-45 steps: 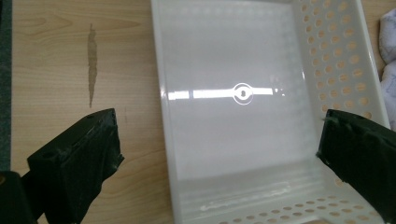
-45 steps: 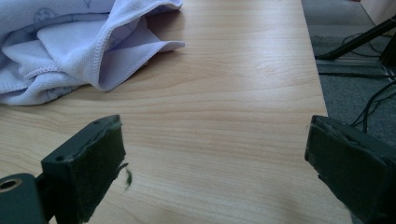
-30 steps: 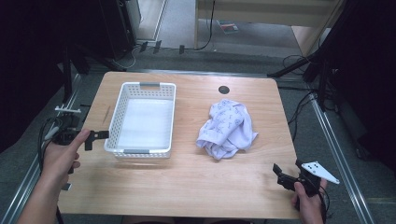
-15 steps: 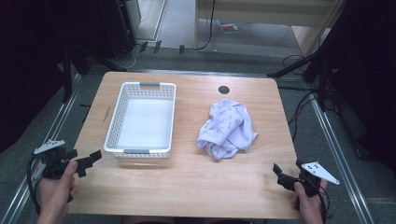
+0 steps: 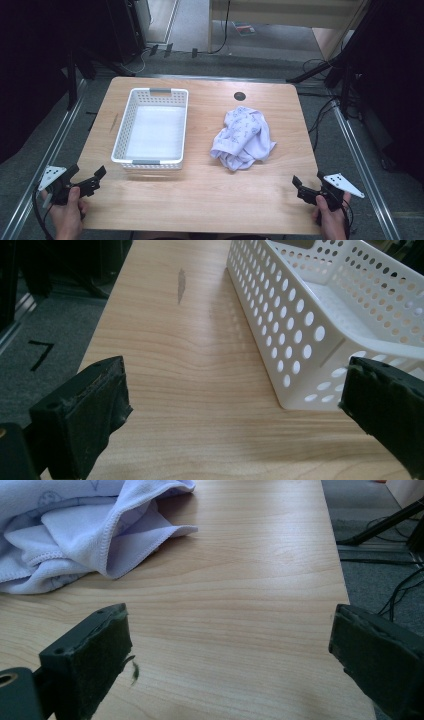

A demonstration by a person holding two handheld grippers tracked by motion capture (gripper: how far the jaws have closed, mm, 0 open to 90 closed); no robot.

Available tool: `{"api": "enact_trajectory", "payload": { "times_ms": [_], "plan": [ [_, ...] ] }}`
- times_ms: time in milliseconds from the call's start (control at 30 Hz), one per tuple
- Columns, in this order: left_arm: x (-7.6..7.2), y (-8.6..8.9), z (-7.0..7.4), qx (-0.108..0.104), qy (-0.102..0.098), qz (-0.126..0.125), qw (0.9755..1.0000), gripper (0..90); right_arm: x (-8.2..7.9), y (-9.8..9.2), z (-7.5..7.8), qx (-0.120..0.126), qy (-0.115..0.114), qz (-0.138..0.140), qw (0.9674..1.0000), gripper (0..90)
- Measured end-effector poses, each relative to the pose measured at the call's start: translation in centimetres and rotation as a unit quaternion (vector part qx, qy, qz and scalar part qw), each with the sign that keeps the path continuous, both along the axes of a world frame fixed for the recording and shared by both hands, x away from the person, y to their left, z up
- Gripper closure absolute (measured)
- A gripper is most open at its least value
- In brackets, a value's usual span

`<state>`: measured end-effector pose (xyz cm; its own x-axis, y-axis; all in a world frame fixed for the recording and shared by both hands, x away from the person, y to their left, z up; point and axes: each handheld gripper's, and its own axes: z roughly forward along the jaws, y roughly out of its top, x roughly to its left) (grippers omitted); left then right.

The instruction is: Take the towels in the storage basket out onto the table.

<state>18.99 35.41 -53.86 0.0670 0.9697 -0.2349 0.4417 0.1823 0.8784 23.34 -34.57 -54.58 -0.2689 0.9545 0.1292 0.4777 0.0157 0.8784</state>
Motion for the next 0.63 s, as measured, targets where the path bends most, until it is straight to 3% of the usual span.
{"api": "enact_trajectory", "payload": {
  "times_ms": [133, 367, 633],
  "plan": [
    [0.1, -0.5, -0.4, 0.024, 0.001, -0.007, 0.9997, 0.0, 0.0, 0.0, 0.0, 0.001, 0.0, 0.004, 1.0, 3.3],
    [0.4, -1.1, -1.0, 0.032, 0.016, -0.005, 0.9993, 0.0, 0.0, 0.0, 0.0, 0.002, -0.001, 0.006, 1.0, 3.2],
    [0.6, -1.8, -1.1, 0.063, 0.024, -0.004, 0.9977, 0.0, 0.0, 0.0, 0.0, -0.001, -0.001, 0.008, 1.0, 3.2]
  ]
}}
